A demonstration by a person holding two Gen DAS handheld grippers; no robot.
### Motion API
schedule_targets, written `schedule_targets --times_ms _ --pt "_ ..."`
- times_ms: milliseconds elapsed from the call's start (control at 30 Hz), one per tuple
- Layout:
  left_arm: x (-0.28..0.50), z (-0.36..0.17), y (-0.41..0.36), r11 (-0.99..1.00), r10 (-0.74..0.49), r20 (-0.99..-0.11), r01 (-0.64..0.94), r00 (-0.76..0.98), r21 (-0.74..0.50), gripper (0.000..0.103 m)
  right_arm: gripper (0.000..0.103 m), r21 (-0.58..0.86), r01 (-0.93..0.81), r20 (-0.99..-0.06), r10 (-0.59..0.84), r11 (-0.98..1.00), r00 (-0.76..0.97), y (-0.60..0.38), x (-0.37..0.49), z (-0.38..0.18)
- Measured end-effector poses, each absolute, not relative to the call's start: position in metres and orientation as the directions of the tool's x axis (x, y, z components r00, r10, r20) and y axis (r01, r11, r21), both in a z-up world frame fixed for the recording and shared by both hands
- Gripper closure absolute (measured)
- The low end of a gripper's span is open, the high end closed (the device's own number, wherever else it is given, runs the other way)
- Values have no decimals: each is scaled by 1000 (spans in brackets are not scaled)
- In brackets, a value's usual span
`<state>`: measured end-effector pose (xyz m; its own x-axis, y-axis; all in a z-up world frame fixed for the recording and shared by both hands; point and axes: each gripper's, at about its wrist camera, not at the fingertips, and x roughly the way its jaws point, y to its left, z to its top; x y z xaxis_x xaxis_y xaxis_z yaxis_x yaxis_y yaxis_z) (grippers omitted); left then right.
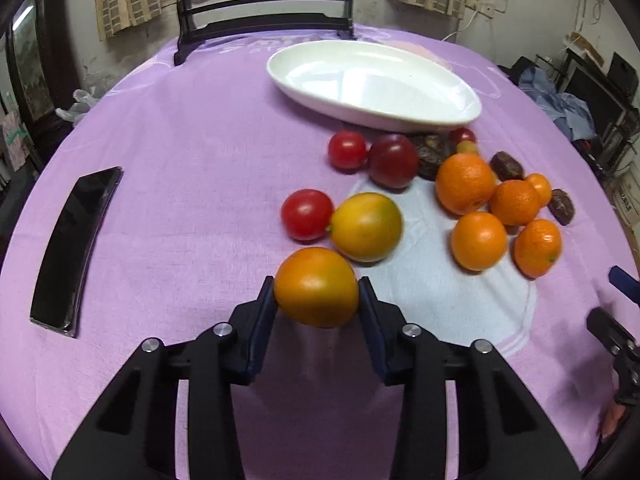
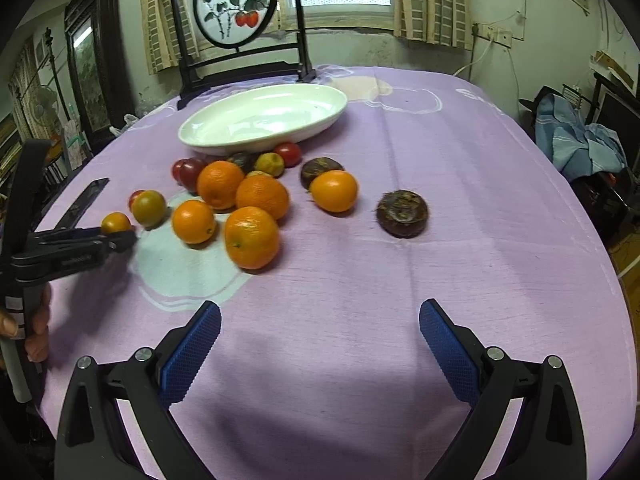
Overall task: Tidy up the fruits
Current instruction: 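Grasp the orange-yellow fruit with the left tool while the right tool grasps an orange, then carry both fruits over the white plate and open both tools to release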
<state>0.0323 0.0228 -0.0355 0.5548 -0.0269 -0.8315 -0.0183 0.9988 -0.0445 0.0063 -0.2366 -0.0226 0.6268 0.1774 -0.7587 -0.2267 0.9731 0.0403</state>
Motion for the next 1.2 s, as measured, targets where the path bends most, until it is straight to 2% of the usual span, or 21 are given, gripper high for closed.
schedule_targets --times_ms 200,400,500,567,700,967,1200 --pt "22 -32 20 997 -72 -824 11 562 -80 63 3 44 -252 -795 186 967 577 -227 22 -28" --pt "22 -34 27 995 -84 -822 -2 563 -103 63 3 -68 -365 -817 158 928 554 -182 44 -31" --pt "21 -37 29 994 -93 -823 2 560 -111 63 21 -95 -389 -832 141 916 537 -166 56 -34" --pt "21 -37 30 994 -97 -823 6 560 -114 63 42 -80 -395 -846 147 915 513 -161 63 -37" --pt "21 -37 31 993 -105 -822 14 560 -117 63 62 -60 -403 -846 168 913 506 -154 67 -36" --pt "20 -34 33 992 -121 -822 36 557 -122 63 62 3 -399 -831 224 917 509 -172 52 -26" --pt "23 -5 31 987 -163 -797 93 582 -134 63 62 54 -400 -770 294 915 567 -193 47 12"
